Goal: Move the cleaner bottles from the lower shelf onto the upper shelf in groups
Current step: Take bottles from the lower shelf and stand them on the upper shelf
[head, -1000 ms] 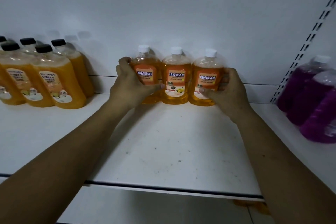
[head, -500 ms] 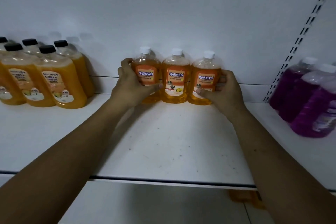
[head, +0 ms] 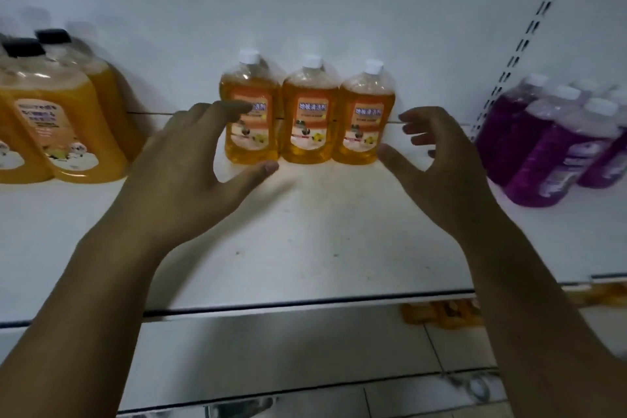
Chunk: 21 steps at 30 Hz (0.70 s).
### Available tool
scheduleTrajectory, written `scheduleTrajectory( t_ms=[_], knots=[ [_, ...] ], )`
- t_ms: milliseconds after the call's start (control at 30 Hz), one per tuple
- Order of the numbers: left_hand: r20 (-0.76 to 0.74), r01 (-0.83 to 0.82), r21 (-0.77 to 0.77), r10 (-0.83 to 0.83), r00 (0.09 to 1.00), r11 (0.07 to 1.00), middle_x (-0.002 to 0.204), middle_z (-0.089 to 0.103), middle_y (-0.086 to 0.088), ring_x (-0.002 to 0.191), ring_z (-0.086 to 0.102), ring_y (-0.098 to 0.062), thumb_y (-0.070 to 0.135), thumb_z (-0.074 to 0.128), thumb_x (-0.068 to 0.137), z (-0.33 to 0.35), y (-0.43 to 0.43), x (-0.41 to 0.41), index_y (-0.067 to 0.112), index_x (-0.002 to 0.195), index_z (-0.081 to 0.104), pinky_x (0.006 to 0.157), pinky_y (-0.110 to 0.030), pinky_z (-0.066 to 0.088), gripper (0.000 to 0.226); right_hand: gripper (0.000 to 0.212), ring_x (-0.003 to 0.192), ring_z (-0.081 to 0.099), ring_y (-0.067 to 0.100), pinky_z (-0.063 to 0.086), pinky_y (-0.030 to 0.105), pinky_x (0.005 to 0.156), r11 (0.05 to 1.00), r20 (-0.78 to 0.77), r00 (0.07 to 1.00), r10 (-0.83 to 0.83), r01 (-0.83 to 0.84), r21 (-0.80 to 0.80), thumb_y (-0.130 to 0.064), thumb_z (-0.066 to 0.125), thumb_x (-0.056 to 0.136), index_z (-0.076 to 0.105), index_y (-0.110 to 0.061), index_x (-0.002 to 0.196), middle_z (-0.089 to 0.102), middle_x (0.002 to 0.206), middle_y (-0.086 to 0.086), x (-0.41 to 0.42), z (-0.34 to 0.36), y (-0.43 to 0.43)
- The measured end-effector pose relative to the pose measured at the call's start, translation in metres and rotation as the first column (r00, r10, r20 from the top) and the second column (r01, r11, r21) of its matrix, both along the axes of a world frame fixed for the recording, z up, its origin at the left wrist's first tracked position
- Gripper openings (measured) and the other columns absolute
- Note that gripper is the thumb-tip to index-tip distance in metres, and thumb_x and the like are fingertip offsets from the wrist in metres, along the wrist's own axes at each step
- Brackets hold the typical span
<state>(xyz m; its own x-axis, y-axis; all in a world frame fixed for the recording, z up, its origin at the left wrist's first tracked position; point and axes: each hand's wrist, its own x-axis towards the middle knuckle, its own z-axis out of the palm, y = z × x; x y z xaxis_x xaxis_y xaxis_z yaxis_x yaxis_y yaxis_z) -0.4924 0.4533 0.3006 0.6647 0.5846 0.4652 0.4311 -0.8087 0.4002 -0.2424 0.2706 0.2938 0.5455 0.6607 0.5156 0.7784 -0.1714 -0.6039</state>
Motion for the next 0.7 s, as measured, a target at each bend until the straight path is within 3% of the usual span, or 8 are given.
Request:
scheduleTrajectory(
  t_ms=[100,200,333,467,533,700],
  knots=[
    [0.049,0.209,0.013,-0.209,0.977,0.978,0.15,0.052,0.008,0.133,0.049,-0.011,0.077,0.051,0.088,-0.013,-0.033,0.004,0.039,0.151,0.04,0.102,-0.047,0.051,0.074,0.049,0.114,0.057,0.002,0.039,0.004,0.092,0.998,0.025,0.999,0.019,-0.018,-0.059,-0.043,0.077,0.09,0.056,-0.029,0.132,0.061,0.126,-0.013,-0.022,-0.015,-0.033],
    [0.072,0.336,0.012,-0.336,0.939,0.942,0.145,0.054,0.013,0.122,0.038,0.008,0.073,0.054,0.09,-0.023,-0.079,0.019,0.039,0.148,0.043,0.095,-0.033,0.041,0.068,0.048,0.118,0.056,0.004,0.04,0.009,0.098,0.993,0.044,0.999,-0.005,0.01,-0.119,-0.048,0.073,0.089,0.055,-0.034,0.132,0.06,0.126,-0.014,-0.033,-0.025,-0.081],
    [-0.022,0.452,0.016,-0.451,0.892,0.892,0.149,0.052,0.016,0.133,0.046,-0.004,0.076,0.051,0.09,-0.039,-0.136,0.051,0.041,0.151,0.04,0.105,-0.032,0.04,0.071,0.047,0.121,0.054,0.001,0.038,0.012,0.099,0.987,0.043,0.994,-0.103,0.108,-0.123,-0.056,0.064,0.088,0.053,-0.04,0.13,0.058,0.126,-0.019,-0.037,-0.031,-0.163],
    [-0.006,0.55,0.014,-0.55,0.835,0.835,0.142,0.054,0.019,0.129,0.05,-0.004,0.062,0.065,0.093,-0.059,-0.197,0.081,0.039,0.148,0.046,0.104,-0.031,0.044,0.062,0.04,0.119,0.051,-0.009,0.035,-0.001,0.091,0.974,-0.022,0.978,-0.207,0.203,-0.103,-0.046,0.071,0.09,0.054,-0.041,0.127,0.057,0.124,-0.02,-0.037,-0.042,-0.253],
    [0.005,0.578,-0.006,-0.578,0.816,0.816,0.139,0.054,0.022,0.126,0.052,-0.003,0.06,0.066,0.094,-0.068,-0.232,0.094,0.039,0.146,0.048,0.102,-0.033,0.048,0.059,0.038,0.118,0.051,-0.009,0.035,-0.001,0.09,0.966,-0.063,0.969,-0.24,0.231,-0.117,-0.046,0.071,0.092,0.055,-0.04,0.126,0.058,0.124,-0.017,-0.035,-0.053,-0.299],
    [0.001,0.61,-0.055,-0.611,0.792,0.79,0.132,0.051,0.031,0.12,0.049,0.006,0.066,0.06,0.092,-0.093,-0.32,0.126,0.047,0.142,0.046,0.093,-0.027,0.044,0.056,0.039,0.124,0.052,0.0,0.046,0.024,0.097,0.95,-0.136,0.945,-0.297,0.278,-0.145,-0.062,0.062,0.094,0.054,-0.043,0.127,0.053,0.126,-0.026,-0.023,-0.082,-0.403]
  ],
)
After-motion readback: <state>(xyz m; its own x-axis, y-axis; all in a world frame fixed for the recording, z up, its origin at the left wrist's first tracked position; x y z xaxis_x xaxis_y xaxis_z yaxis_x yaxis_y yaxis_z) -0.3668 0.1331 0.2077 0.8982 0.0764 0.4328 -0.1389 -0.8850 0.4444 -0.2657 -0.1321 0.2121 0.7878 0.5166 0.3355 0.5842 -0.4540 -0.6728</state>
